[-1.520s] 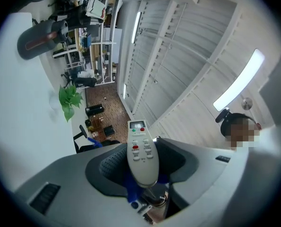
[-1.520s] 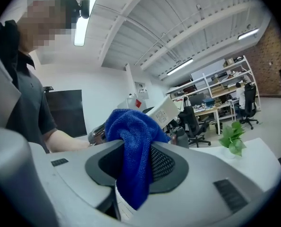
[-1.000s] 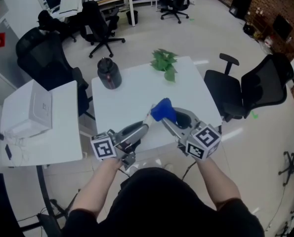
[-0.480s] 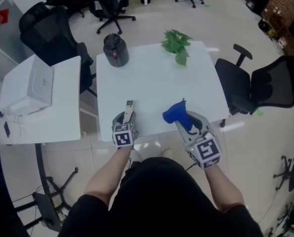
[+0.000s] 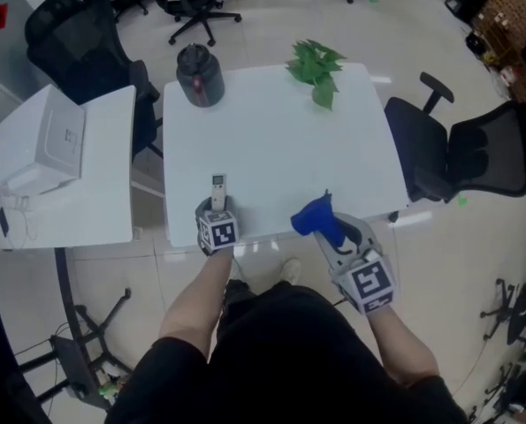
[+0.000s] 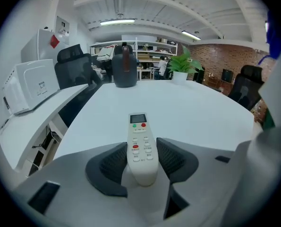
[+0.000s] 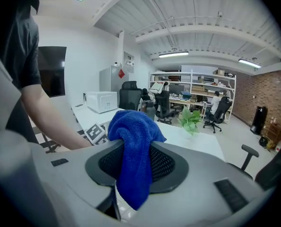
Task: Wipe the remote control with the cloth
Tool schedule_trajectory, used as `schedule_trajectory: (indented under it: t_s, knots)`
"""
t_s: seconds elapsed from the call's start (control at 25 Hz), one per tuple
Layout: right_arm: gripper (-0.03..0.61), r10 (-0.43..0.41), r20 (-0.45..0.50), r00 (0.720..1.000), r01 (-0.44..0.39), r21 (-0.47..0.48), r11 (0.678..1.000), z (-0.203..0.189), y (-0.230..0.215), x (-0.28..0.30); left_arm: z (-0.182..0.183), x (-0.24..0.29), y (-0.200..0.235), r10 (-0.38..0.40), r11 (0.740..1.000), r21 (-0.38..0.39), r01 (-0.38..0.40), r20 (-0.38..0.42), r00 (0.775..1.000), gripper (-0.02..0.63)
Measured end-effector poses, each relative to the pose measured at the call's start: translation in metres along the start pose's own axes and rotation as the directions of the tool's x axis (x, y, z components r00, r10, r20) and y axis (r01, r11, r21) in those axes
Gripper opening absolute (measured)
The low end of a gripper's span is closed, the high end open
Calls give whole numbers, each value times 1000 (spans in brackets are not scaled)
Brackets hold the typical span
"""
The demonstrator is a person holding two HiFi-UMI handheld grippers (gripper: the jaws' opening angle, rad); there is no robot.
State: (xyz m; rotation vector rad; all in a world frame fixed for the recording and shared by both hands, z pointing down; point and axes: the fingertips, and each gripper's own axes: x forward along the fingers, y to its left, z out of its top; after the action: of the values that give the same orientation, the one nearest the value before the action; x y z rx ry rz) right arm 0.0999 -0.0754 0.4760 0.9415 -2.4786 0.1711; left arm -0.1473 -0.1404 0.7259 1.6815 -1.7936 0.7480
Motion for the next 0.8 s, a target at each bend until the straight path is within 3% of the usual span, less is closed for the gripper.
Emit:
schedule_trajectory:
  t_s: [0.2, 0.52, 0.8]
  knots:
    - [135, 11, -10, 1000, -11, 11, 1000, -5, -1, 0, 0, 2, 6, 34, 999, -25, -34, 3, 999, 206]
    - [136, 0, -33, 999, 1, 31, 1000, -7, -6, 13, 21, -21, 6, -7, 1000, -9, 8, 81, 997, 229]
    - [137, -21, -191, 981, 21, -1, 1000, -61, -25, 87, 34, -76, 7, -93, 996, 11, 92, 164, 982, 229]
